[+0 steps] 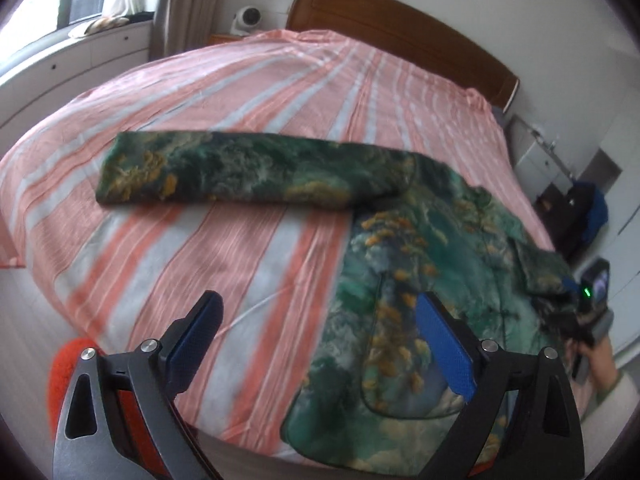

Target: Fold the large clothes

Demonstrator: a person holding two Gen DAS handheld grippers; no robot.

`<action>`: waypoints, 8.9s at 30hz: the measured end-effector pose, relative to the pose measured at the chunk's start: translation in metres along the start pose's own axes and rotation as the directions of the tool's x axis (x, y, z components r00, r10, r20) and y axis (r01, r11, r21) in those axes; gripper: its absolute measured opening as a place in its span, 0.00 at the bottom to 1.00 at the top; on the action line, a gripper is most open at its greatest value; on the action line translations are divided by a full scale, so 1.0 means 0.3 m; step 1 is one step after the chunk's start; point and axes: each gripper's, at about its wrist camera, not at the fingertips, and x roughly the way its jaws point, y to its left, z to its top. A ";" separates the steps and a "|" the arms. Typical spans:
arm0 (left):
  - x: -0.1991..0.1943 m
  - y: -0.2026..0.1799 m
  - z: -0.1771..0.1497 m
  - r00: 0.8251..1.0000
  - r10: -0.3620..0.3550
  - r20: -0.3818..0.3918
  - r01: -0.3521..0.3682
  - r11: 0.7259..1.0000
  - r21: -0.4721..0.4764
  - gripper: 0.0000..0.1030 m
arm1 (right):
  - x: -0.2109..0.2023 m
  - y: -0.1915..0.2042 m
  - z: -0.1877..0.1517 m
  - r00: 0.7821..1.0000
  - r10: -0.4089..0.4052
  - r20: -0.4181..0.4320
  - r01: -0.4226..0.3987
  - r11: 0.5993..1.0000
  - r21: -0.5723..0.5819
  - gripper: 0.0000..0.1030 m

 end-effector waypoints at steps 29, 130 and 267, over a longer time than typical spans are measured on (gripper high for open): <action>0.083 0.097 -0.019 0.998 0.048 -0.038 -0.050 0.998 -0.046 0.94 | -0.441 -0.777 -0.919 0.924 -0.216 -0.316 0.382 0.569 0.728 0.58; -0.018 -0.166 -0.245 0.977 0.019 0.214 -0.086 0.947 0.311 0.99 | -0.629 0.435 -0.422 0.961 0.055 0.271 -0.172 0.887 0.429 0.91; 0.119 -0.031 -0.253 0.972 0.187 0.146 -0.218 0.945 0.243 0.99 | -0.455 0.241 -0.267 0.993 -0.080 -0.090 0.115 0.851 0.512 0.99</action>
